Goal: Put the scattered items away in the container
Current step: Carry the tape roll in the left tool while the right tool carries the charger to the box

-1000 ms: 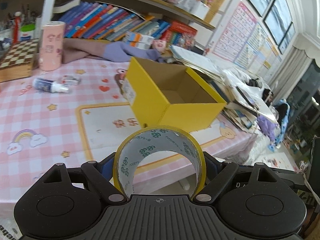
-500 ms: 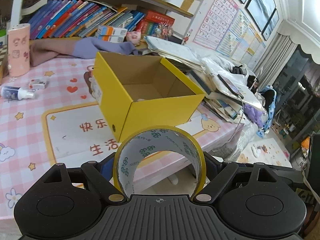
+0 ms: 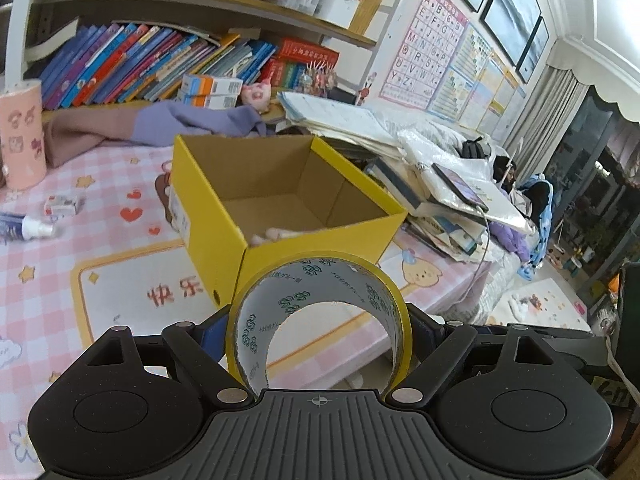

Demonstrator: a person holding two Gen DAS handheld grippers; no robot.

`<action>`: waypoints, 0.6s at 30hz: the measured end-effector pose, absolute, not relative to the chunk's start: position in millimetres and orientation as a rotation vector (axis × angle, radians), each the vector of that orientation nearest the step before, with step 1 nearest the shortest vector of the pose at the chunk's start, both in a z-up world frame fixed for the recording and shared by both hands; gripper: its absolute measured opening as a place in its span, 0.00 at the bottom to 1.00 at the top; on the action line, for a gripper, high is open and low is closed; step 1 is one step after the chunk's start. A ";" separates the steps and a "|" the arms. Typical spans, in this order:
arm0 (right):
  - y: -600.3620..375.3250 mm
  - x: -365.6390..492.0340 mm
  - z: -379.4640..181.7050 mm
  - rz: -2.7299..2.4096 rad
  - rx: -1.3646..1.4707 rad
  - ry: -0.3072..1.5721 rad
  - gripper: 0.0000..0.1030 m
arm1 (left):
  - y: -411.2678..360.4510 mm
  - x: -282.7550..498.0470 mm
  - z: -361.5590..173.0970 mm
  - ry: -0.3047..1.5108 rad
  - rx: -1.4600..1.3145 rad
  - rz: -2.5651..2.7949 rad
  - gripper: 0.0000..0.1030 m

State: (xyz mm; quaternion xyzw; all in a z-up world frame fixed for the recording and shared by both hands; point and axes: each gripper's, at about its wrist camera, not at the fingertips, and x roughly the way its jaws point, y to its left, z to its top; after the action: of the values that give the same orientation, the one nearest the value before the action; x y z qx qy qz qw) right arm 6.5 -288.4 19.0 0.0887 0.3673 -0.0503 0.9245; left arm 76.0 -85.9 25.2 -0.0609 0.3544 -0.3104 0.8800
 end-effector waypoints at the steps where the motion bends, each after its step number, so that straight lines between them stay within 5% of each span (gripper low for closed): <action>1: -289.3 8.8 21.1 -0.099 0.174 0.741 0.42 | -88.5 78.0 26.6 0.729 -0.121 -0.647 0.84; 18: -342.0 89.9 48.8 -0.031 0.077 0.598 0.42 | -131.8 135.5 44.8 0.619 -0.050 -0.572 0.85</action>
State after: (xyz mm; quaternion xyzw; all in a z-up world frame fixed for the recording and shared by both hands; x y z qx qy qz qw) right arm 89.9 -342.0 48.8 0.0379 0.2946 -0.0152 0.9547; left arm 135.5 -131.8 44.8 -0.0241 0.3005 -0.2776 0.9122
